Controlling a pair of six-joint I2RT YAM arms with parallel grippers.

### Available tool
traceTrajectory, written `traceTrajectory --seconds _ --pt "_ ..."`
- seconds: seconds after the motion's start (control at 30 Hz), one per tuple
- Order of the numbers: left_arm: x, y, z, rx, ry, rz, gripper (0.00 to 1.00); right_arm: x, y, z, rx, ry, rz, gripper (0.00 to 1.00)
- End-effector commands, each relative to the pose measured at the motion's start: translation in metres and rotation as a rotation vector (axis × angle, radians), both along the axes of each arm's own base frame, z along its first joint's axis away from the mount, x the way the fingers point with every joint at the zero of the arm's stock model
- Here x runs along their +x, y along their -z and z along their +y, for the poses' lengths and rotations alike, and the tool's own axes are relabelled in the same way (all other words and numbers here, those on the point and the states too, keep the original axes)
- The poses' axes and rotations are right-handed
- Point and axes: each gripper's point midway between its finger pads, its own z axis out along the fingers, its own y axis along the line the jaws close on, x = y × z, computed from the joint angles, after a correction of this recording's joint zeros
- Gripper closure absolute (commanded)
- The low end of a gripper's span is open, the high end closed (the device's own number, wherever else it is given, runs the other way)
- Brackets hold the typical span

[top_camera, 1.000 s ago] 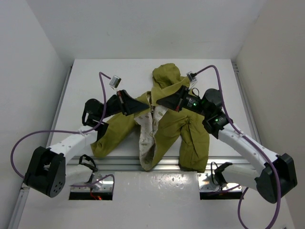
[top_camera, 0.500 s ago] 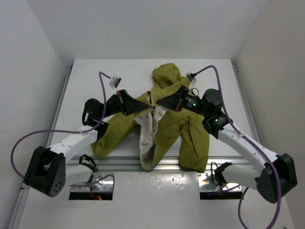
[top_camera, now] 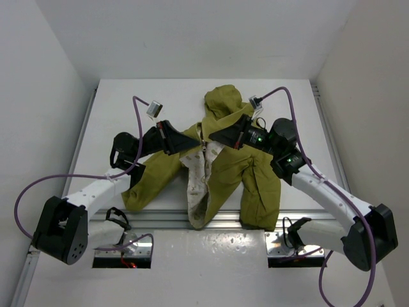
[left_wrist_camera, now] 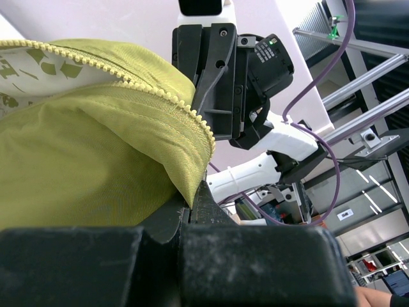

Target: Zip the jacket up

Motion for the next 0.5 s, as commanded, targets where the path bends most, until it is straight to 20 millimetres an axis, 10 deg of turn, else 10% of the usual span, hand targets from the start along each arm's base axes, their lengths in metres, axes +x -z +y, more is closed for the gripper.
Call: traceTrajectory --seconds 0.0,0.47 --pt "-0.012 -0.023 0.003 -0.034 0.004 -0.123 1.00 -0.002 -0.027 0.002 0.044 -0.007 -0.063 1.00" --pt "-0.009 -0.029 0.007 -0.045 -0.008 -0.122 1.00 -0.006 -0.017 0.001 0.025 -0.010 -0.063 1.00"
